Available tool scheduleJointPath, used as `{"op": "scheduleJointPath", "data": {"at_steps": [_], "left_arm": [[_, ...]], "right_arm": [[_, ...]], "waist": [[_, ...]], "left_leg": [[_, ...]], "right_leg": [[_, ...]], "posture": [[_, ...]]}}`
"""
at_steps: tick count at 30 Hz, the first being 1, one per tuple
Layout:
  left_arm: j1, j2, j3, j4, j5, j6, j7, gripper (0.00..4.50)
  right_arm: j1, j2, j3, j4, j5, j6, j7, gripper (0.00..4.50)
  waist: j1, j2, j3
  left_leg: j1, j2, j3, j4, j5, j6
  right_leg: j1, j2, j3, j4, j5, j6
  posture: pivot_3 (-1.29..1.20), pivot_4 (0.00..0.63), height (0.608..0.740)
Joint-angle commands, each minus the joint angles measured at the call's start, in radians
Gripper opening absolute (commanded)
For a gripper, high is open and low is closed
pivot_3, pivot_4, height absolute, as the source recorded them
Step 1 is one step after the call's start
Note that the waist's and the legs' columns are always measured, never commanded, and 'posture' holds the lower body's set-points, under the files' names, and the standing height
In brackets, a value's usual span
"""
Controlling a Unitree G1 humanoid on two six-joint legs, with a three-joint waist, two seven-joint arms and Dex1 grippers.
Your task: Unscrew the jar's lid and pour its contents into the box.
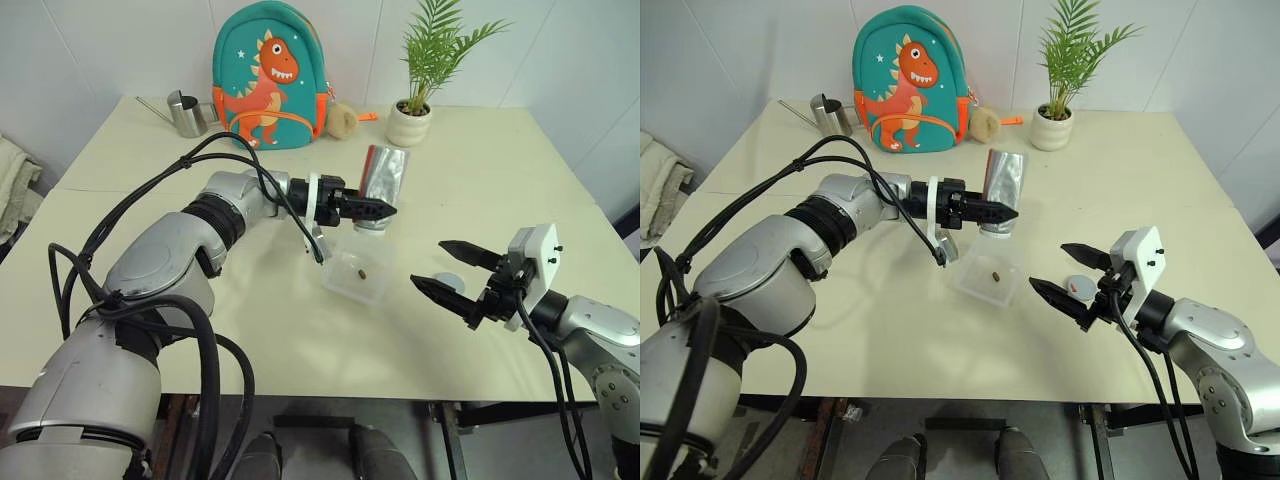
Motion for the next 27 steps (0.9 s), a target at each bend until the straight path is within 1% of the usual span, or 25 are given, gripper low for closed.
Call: {"op": "scheduleJointPath", "data": {"at_steps": [1,2,4,5,7,8,9,10,11,12,14,15,17,20,24,27], "left_arm": [[-0.003,0.007,0.118,0.013,-0.184,-0.182,-0.126,2.04],[0.007,0.006,0.193,0.05,-0.292,-0.269,-0.215,2.04],[0.027,0.003,0.287,0.094,-0.426,-0.368,-0.38,2.04],[0.059,-0.005,0.385,0.122,-0.56,-0.425,-0.506,2.04],[0.107,-0.016,0.525,0.147,-0.741,-0.465,-0.699,2.04],[0.125,-0.018,0.573,0.147,-0.799,-0.465,-0.774,2.04],[0.156,-0.035,0.655,0.15,-0.906,-0.451,-0.892,2.04],[0.198,-0.057,0.758,0.151,-1.043,-0.419,-1.027,2.04],[0.243,-0.093,0.884,0.147,-1.209,-0.351,-1.19,2.04],[0.275,-0.12,0.971,0.135,-1.322,-0.296,-1.306,2.04],[0.317,-0.155,1.134,0.096,-1.522,-0.125,-1.499,2.04],[0.337,-0.161,1.194,0.069,-1.595,-0.048,-1.563,2.04],[0.382,-0.166,1.276,0.002,-1.707,0.105,-1.685,2.04],[0.452,-0.157,1.34,-0.111,-1.81,0.327,-1.791,2.04],[0.546,-0.135,1.359,-0.278,-1.869,0.515,-1.857,2.04],[0.599,-0.129,1.361,-0.377,-1.893,0.595,-1.883,2.04]], "right_arm": [[-0.019,-0.018,-0.027,-0.003,0.003,-0.02,0.013,4.48],[-0.023,-0.019,-0.028,-0.003,0.007,-0.016,0.01,4.48],[-0.022,-0.022,-0.03,-0.003,0.009,-0.012,0.011,4.48],[-0.02,-0.026,-0.031,-0.003,0.011,-0.009,0.016,4.48],[-0.015,-0.032,-0.035,-0.002,0.014,-0.008,0.023,4.48],[-0.015,-0.034,-0.035,-0.001,0.015,-0.008,0.025,4.48],[-0.017,-0.036,-0.036,0.002,0.016,-0.007,0.026,4.48],[-0.023,-0.043,-0.036,0.007,0.02,-0.001,0.03,4.48],[-0.03,-0.052,-0.036,0.014,0.024,0.005,0.038,4.48],[-0.031,-0.06,-0.041,0.02,0.028,0.008,0.048,4.48],[-0.036,-0.072,-0.051,0.031,0.039,0.012,0.061,4.48],[-0.034,-0.077,-0.068,0.039,0.057,0.017,0.073,4.48],[-0.025,-0.078,-0.094,0.052,0.086,0.012,0.102,4.48],[0.002,-0.102,-0.114,0.078,0.074,-0.003,0.159,4.48],[-0.006,-0.126,-0.116,0.101,0.072,0.01,0.176,4.48],[-0.012,-0.136,-0.117,0.114,0.071,0.006,0.192,4.48]], "waist": [[0.001,0.0,0.0],[0.001,0.0,0.0],[0.0,0.0,0.0],[-0.001,0.0,0.0],[-0.001,0.002,-0.001],[-0.001,0.001,-0.001],[0.0,0.001,-0.001],[0.001,0.002,-0.001],[0.001,0.002,-0.001],[0.001,0.002,-0.001],[0.001,0.002,-0.001],[-0.001,0.002,-0.001],[-0.004,0.002,-0.001],[-0.003,0.003,-0.001],[-0.005,0.003,-0.001],[-0.003,0.003,-0.001]], "left_leg": [[0.0,0.0,0.0,0.0,0.0,0.0],[0.0,0.0,0.0,0.0,0.0,0.0],[0.0,0.0,0.0,0.0,0.0,0.0],[0.0,0.0,0.001,0.0,0.0,0.0],[0.001,0.0,0.002,0.0,0.0,0.0],[0.001,0.0,0.002,0.0,0.0,0.0],[0.001,0.0,0.002,0.001,0.0,0.0],[0.001,0.0,0.002,0.001,0.0,0.001],[0.001,0.0,0.001,0.003,0.001,0.001],[0.001,0.0,0.002,0.004,0.001,0.001],[0.001,0.0,0.001,0.006,0.0,0.001],[0.001,0.0,0.001,0.007,0.001,0.001],[0.001,0.0,0.001,0.009,0.001,0.001],[0.002,0.0,0.0,0.012,0.001,0.002],[0.003,0.0,0.0,0.015,0.001,0.002],[0.004,0.0,0.0,0.015,0.002,0.003]], "right_leg": [[0.0,0.0,0.0,0.0,0.0,0.0],[0.0,0.0,0.0,0.0,0.0,0.0],[0.0,0.0,0.0,0.0,0.0,0.0],[0.0,0.0,0.0,0.001,0.0,0.0],[0.0,0.0,0.001,0.001,0.0,-0.001],[0.0,0.0,0.001,0.001,0.0,-0.001],[0.0,0.0,0.001,0.002,0.0,-0.001],[0.0,0.0,0.001,0.002,0.0,-0.001],[0.0,0.0,0.001,0.003,0.0,-0.001],[0.0,0.0,0.001,0.004,0.0,-0.001],[0.001,0.0,0.001,0.006,0.0,-0.001],[0.001,0.0,0.001,0.007,0.0,-0.001],[0.001,0.0,0.001,0.009,0.0,-0.001],[0.001,0.0,0.001,0.012,0.001,-0.002],[0.002,0.0,0.001,0.014,0.001,-0.002],[0.002,0.0,0.001,0.016,0.002,-0.002]], "posture": [[0.0,0.15,0.74],[0.0,0.15,0.74],[0.0,0.15,0.74],[0.0,0.15,0.74],[0.0,0.15,0.74],[0.0,0.15,0.74],[0.0,0.15,0.74],[0.0,0.15,0.74],[0.0,0.15,0.74],[0.0,0.15,0.74],[0.0,0.15,0.74],[0.0,0.15,0.74],[0.0,0.15,0.74],[0.0,0.15,0.74],[0.0,0.15,0.74],[0.0,0.15,0.74]]}}
